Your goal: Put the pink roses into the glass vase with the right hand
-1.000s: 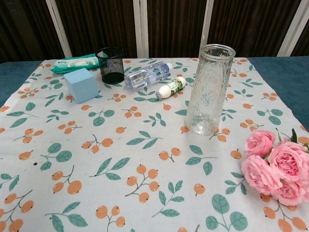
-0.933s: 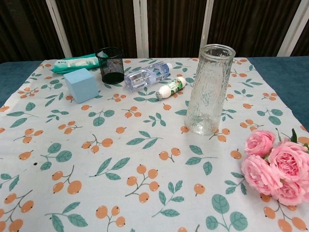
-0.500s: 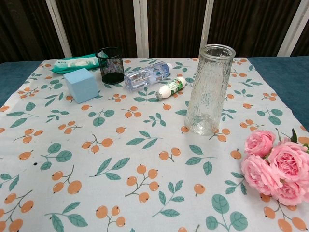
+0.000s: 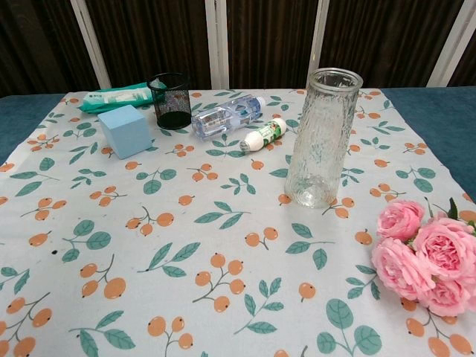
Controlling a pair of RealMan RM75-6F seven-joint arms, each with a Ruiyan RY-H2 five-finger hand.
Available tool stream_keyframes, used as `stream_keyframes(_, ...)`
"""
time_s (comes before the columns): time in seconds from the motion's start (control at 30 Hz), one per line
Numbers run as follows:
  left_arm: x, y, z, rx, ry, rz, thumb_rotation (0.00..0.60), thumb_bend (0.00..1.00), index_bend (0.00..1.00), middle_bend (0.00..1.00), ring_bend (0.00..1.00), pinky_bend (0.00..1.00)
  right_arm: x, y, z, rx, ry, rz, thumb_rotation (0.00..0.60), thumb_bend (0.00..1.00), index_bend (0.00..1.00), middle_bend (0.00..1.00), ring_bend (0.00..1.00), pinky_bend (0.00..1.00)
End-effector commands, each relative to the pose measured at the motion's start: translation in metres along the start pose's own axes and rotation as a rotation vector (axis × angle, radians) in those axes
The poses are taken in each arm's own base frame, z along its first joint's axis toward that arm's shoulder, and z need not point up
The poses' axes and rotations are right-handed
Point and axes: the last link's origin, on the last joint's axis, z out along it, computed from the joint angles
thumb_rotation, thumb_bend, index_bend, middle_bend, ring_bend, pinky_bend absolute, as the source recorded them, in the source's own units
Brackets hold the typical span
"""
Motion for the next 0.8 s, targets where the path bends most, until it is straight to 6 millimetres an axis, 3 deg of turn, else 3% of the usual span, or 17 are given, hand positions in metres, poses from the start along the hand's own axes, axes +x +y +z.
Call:
stream_keyframes(0.03,0.000,0.000,0.000,0.000,0.000,-0.001,0.600,0.00,0.00,0.00,0.00,0.00,-0.010,-0.019,0.007,0.043,-0.052,0.025,0.600,0.31,0.00,0.05,0.07,0.07)
stream_keyframes(0.43,0.001,-0.003,0.002,0.001,-0.012,-0.016,0.600,0.00,0.00,0.00,0.00,0.00,-0.055,-0.067,0.034,0.095,-0.190,0.055,0.600,0.31,0.00,0.11,0.14,0.11)
stream_keyframes(0.8,0.000,-0.004,0.005,-0.002,-0.021,-0.023,0.600,0.00,0.00,0.00,0.00,0.00,-0.076,-0.078,0.047,0.069,-0.219,0.091,0.600,0.31,0.11,0.21,0.26,0.17)
